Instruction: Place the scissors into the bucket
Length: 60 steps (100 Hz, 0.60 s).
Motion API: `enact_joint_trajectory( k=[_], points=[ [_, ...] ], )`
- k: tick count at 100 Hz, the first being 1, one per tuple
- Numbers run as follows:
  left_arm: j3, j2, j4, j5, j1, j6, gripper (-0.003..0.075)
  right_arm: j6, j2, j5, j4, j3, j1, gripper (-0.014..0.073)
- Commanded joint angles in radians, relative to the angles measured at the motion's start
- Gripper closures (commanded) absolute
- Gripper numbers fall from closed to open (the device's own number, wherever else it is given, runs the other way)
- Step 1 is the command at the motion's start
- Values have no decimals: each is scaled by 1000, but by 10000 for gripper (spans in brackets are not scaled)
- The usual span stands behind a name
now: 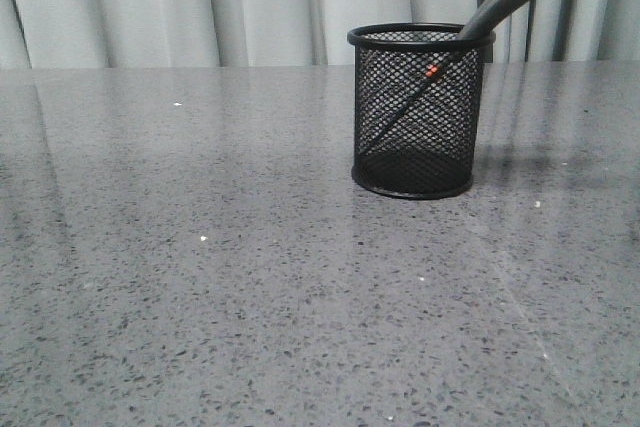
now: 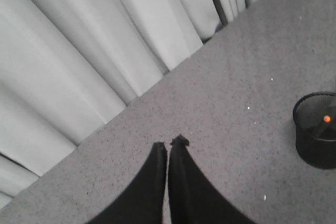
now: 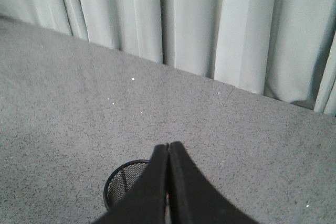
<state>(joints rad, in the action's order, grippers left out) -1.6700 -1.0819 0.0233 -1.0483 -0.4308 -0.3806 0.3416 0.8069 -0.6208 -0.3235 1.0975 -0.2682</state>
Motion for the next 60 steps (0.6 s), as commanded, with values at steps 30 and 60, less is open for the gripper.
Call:
enact_joint_trajectory(
  k=[30,60],
  points=[
    [932,547,103,851,4,30,740,1,-343,366,-68,-433,7,648],
    [1340,905,177,985,4,30,740,1,-582,472,-70,-702,7,648]
  ],
)
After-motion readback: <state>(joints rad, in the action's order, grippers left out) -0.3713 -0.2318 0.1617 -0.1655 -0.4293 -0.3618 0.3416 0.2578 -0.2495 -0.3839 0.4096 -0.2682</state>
